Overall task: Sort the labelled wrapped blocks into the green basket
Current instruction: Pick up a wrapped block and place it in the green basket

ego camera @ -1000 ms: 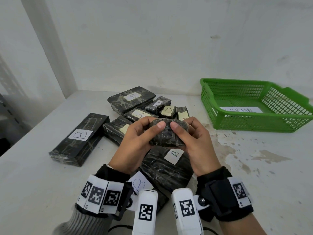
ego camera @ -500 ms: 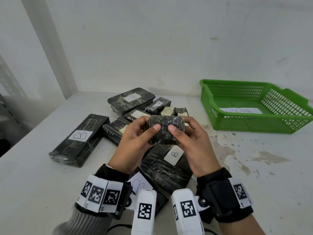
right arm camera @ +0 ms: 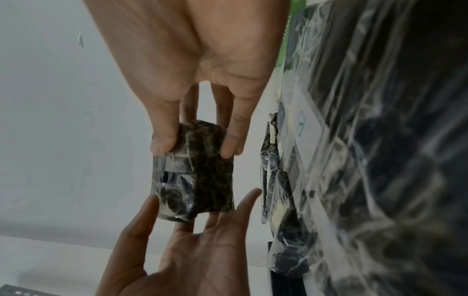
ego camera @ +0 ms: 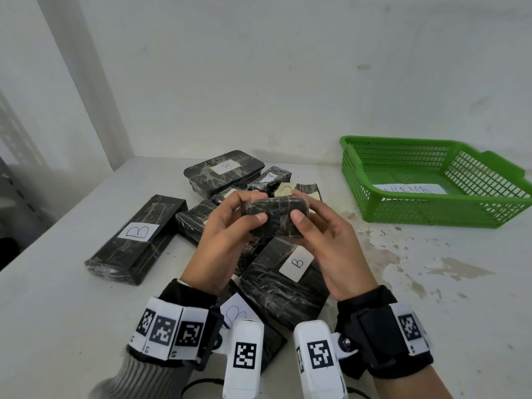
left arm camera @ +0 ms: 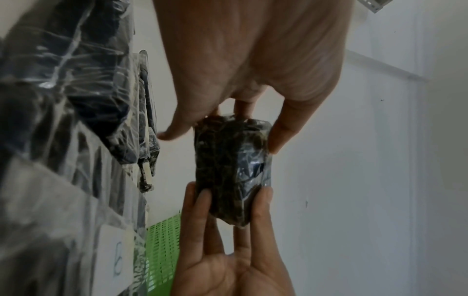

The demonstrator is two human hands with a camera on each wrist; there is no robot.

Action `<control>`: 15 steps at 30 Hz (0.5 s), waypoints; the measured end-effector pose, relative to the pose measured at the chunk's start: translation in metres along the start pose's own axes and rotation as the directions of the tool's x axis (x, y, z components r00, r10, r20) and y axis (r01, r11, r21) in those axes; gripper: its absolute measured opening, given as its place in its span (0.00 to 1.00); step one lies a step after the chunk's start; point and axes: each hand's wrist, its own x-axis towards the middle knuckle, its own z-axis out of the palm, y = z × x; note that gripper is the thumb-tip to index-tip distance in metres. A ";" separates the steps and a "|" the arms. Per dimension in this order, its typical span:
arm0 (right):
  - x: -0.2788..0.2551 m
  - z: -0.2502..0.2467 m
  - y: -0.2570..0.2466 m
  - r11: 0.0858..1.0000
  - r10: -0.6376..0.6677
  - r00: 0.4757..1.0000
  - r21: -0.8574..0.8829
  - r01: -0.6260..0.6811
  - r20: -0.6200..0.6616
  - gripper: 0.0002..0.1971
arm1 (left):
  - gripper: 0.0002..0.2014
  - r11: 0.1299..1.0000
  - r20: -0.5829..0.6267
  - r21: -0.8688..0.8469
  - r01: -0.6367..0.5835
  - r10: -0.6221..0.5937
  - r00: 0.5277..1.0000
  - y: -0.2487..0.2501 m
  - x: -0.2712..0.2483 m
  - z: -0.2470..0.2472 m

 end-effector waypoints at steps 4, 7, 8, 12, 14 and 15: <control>-0.001 -0.004 -0.003 0.997 -0.037 0.999 0.070 0.036 0.017 0.25 | 0.34 0.998 -0.049 -0.030 0.062 -0.064 0.997 0.000 0.003 0.000; -0.003 -0.002 -0.005 0.994 -0.046 0.997 0.099 0.040 0.058 0.26 | 0.31 0.997 -0.044 -0.035 0.075 -0.077 0.996 -0.001 0.001 0.005; -0.003 -0.001 -0.006 0.994 -0.050 0.996 0.104 0.043 0.069 0.26 | 0.27 0.998 -0.046 -0.023 0.060 -0.061 0.997 -0.001 0.000 0.006; -0.004 0.002 -0.012 0.987 -0.028 0.996 0.159 0.014 0.089 0.23 | 0.20 1.000 -0.048 -0.014 0.013 -0.014 0.999 0.001 -0.001 0.007; -0.004 0.003 -0.014 0.984 0.007 0.997 0.177 -0.020 0.073 0.27 | 0.19 1.000 -0.032 -0.012 0.004 -0.004 0.999 0.001 -0.001 0.008; -0.004 0.003 -0.014 0.985 0.026 0.998 0.168 -0.036 0.063 0.30 | 0.18 1.000 -0.024 -0.013 0.001 -0.002 1.000 0.000 -0.002 0.008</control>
